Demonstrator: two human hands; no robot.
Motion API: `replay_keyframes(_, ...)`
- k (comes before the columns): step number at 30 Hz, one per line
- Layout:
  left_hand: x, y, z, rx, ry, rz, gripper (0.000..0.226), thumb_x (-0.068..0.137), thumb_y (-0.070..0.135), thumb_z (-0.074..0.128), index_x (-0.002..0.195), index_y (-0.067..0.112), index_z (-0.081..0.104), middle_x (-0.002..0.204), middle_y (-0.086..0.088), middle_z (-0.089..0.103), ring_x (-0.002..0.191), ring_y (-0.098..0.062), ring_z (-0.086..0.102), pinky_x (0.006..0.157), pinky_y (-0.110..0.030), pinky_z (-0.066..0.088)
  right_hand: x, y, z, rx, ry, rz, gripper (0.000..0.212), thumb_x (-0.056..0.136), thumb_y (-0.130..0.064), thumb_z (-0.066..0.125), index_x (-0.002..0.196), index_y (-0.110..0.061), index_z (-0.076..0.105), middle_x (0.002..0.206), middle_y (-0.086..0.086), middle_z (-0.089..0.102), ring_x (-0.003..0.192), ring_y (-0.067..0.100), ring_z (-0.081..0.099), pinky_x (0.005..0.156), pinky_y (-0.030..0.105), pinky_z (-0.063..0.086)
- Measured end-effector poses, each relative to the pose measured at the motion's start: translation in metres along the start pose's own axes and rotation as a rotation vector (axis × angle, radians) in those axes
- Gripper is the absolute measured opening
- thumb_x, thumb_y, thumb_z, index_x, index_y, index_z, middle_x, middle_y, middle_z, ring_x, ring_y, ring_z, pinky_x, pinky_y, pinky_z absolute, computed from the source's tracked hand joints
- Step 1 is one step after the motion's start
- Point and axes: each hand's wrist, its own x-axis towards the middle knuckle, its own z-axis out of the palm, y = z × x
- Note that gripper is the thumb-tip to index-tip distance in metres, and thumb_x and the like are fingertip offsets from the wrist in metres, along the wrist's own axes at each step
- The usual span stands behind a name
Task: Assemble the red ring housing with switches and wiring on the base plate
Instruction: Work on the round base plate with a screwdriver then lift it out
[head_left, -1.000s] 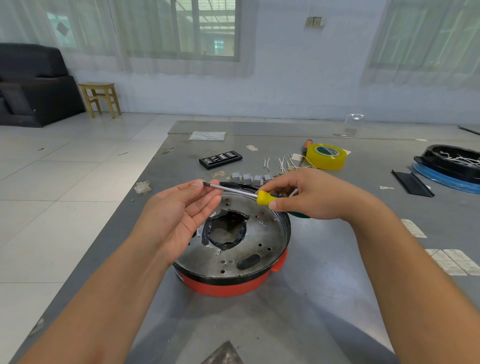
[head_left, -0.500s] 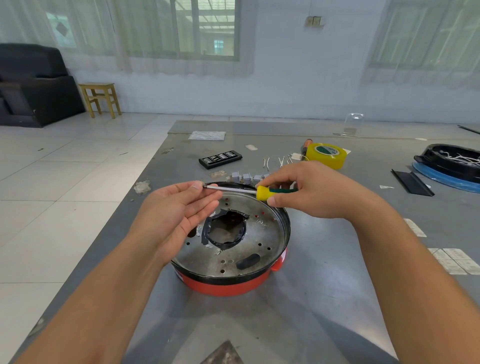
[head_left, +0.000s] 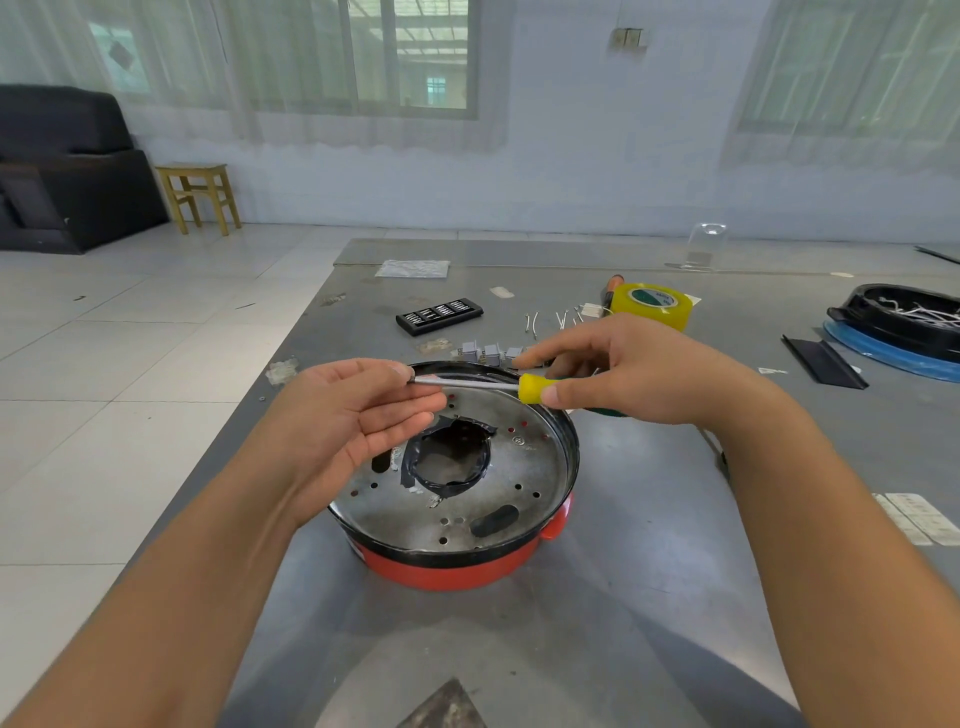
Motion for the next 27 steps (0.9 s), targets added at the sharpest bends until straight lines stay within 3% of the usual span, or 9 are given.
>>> replay_keyframes(6,-0.001,0.006,-0.013,0.229,-0.113,-0.001,0.033,0.07,0.019,0.086,0.096,0.002,0.073,0.104,-0.025,0.078,0.096,-0.035,0.079,0.07,-0.029,0.064,-0.006,0.006,-0.009,0.241,0.014,0.001,0.037,0.083,-0.032,0.084,0.117,-0.042,0.074,0.1,-0.005,0.079,0.089,0.013,0.075,0.084,0.024,0.06)
replay_keyframes(10,0.0,0.007,-0.015,0.302,-0.111,0.006,0.046,0.061,0.027,0.092,0.094,0.001,0.074,0.101,-0.024,0.079,0.091,-0.034,0.08,0.068,-0.027,0.063,-0.004,0.009,-0.007,0.398,0.125,0.041,0.037,0.078,-0.032,0.087,0.113,-0.033,0.077,0.104,-0.001,0.079,0.085,0.012,0.076,0.065,0.017,0.055)
replay_keyframes(13,-0.001,0.007,-0.014,0.327,-0.101,0.031,0.049,0.059,0.028,0.092,0.094,0.0,0.073,0.098,-0.024,0.079,0.088,-0.033,0.08,0.067,-0.026,0.063,0.001,0.012,-0.004,0.593,0.226,0.131,0.04,0.073,-0.037,0.085,0.11,-0.024,0.077,0.105,0.005,0.079,0.086,0.021,0.077,0.06,0.021,0.055)
replay_keyframes(16,-0.002,0.007,-0.01,0.359,-0.085,0.062,0.048,0.059,0.028,0.091,0.092,-0.002,0.071,0.094,-0.022,0.079,0.086,-0.032,0.08,0.066,-0.025,0.062,0.007,0.016,-0.001,0.924,0.336,0.21,0.037,0.077,-0.029,0.083,0.107,-0.011,0.073,0.103,0.012,0.078,0.084,0.03,0.078,0.059,0.024,0.057)
replay_keyframes(20,-0.003,0.002,-0.001,0.455,-0.081,0.112,0.034,0.071,0.017,0.088,0.089,-0.005,0.069,0.089,-0.019,0.08,0.081,-0.031,0.08,0.066,-0.026,0.064,0.019,0.017,0.011,1.203,0.461,0.242,0.019,0.087,-0.016,0.079,0.101,-0.01,0.068,0.091,0.008,0.077,0.08,0.021,0.076,0.066,0.026,0.06)
replay_keyframes(23,-0.003,-0.005,0.006,0.534,-0.076,0.134,0.023,0.081,0.007,0.086,0.088,-0.006,0.068,0.085,-0.016,0.08,0.078,-0.029,0.08,0.069,-0.029,0.066,0.026,0.015,0.022,1.24,0.524,0.233,0.017,0.091,-0.014,0.077,0.102,-0.008,0.065,0.089,0.007,0.076,0.079,0.02,0.074,0.068,0.025,0.06)
replay_keyframes(27,-0.004,-0.011,0.013,0.591,-0.073,0.166,0.021,0.082,0.005,0.086,0.086,-0.005,0.068,0.08,-0.017,0.079,0.075,-0.027,0.08,0.066,-0.028,0.065,0.028,0.012,0.031,1.136,0.45,0.235,0.021,0.096,-0.013,0.071,0.112,-0.008,0.059,0.103,0.017,0.077,0.088,0.028,0.078,0.069,0.031,0.062)
